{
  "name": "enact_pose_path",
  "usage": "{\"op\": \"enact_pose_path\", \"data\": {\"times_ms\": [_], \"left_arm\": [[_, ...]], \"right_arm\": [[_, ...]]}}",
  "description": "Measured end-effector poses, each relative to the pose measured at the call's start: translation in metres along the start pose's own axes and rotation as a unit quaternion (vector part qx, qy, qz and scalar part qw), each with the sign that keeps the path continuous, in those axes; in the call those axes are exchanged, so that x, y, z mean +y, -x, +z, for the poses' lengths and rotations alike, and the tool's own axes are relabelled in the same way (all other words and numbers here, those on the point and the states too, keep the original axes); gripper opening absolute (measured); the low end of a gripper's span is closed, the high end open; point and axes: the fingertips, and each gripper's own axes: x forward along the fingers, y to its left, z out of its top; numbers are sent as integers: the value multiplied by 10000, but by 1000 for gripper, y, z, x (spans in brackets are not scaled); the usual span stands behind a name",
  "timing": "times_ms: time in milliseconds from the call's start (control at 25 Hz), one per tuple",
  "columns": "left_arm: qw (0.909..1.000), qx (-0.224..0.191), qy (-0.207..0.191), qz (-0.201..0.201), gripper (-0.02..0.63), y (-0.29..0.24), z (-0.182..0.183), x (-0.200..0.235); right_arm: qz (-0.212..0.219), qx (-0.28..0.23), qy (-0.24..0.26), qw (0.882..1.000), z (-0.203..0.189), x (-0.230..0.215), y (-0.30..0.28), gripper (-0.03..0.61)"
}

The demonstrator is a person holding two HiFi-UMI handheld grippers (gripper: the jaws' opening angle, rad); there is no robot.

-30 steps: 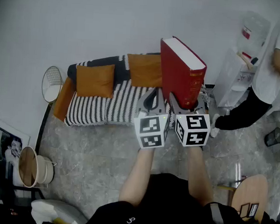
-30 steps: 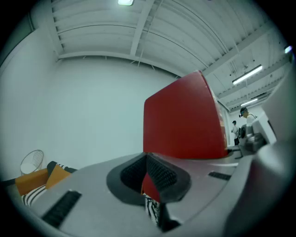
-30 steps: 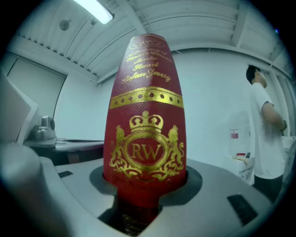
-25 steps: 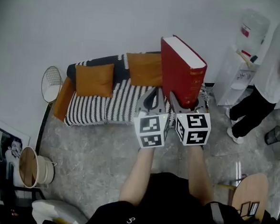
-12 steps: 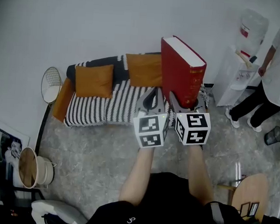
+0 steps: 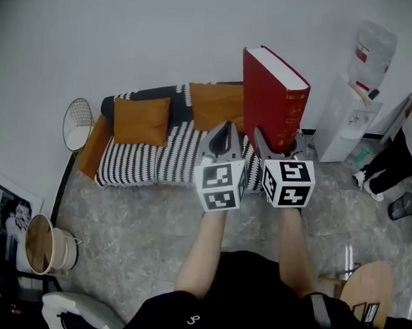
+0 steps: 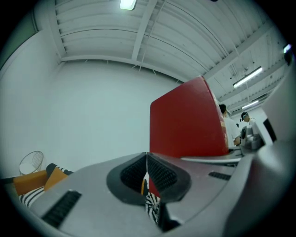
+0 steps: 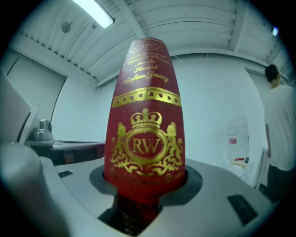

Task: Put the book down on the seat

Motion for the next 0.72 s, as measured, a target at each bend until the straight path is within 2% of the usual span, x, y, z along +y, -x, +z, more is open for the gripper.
{"op": "enact_pose_path", "data": {"times_ms": [440, 720], "left_arm": [[9996, -62, 120, 250, 14, -3, 3, 29], [9986, -239, 320, 358, 14, -39, 11, 63]], "right_arm": [[149, -3, 102, 9998, 0, 10, -17, 218], [130, -99, 321, 9994, 10, 5, -53, 218]]}}
